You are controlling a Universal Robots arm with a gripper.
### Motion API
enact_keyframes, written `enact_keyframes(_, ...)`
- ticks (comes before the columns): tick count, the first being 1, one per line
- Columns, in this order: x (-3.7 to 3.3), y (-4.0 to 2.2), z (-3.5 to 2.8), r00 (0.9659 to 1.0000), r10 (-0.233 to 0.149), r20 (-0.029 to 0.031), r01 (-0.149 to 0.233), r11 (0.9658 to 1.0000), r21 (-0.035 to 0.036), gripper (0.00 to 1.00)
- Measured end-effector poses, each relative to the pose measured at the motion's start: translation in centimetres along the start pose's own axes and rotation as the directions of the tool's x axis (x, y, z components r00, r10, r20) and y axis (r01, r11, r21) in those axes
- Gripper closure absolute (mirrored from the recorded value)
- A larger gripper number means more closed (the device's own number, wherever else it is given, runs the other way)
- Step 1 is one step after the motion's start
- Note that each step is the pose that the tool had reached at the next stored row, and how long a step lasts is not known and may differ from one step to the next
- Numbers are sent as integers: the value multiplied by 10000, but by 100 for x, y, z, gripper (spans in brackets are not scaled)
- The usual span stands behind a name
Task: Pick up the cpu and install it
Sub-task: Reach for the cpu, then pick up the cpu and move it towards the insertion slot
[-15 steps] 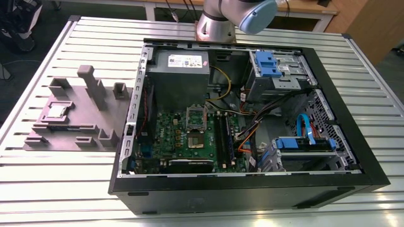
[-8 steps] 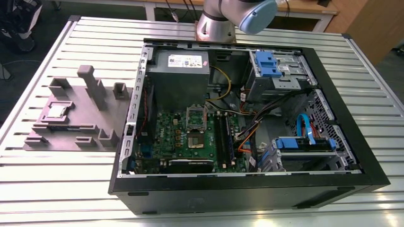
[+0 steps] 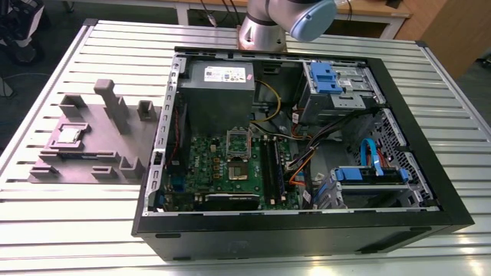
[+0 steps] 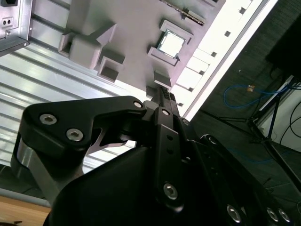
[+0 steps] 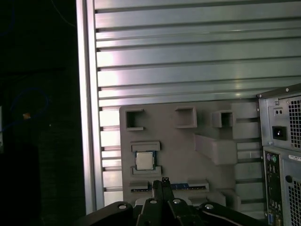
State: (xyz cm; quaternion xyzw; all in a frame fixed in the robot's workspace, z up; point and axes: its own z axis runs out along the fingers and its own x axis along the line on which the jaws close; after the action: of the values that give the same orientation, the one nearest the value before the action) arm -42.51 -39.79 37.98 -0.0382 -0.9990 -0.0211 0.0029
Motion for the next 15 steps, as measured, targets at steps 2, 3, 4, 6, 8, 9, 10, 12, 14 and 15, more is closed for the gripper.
enact_keyframes(2, 31, -2, 1, 10000, 0, -1, 0, 10000, 0, 90)
enact_keyframes(3, 47, -3, 2, 10000, 0, -1, 0, 10000, 0, 90)
enact_keyframes(4, 62, -4, 3, 10000, 0, -1, 0, 10000, 0, 90)
enact_keyframes(6, 79, -4, 5, 10000, 1, -1, -1, 10000, 0, 90)
enact_keyframes(8, 86, -5, 6, 10000, -1, -2, 1, 10000, 0, 90)
enact_keyframes(9, 86, -5, 6, 10000, -1, -3, 1, 10000, 0, 90)
enact_keyframes(10, 87, -4, 6, 10000, 0, -4, 0, 10000, 1, 90)
enact_keyframes(12, 91, -5, 8, 10000, 0, -4, 0, 10000, 1, 90)
enact_keyframes(14, 93, -5, 11, 10000, 0, -5, 0, 10000, 0, 90)
enact_keyframes(15, 94, -5, 11, 10000, 0, -4, 0, 10000, 0, 90)
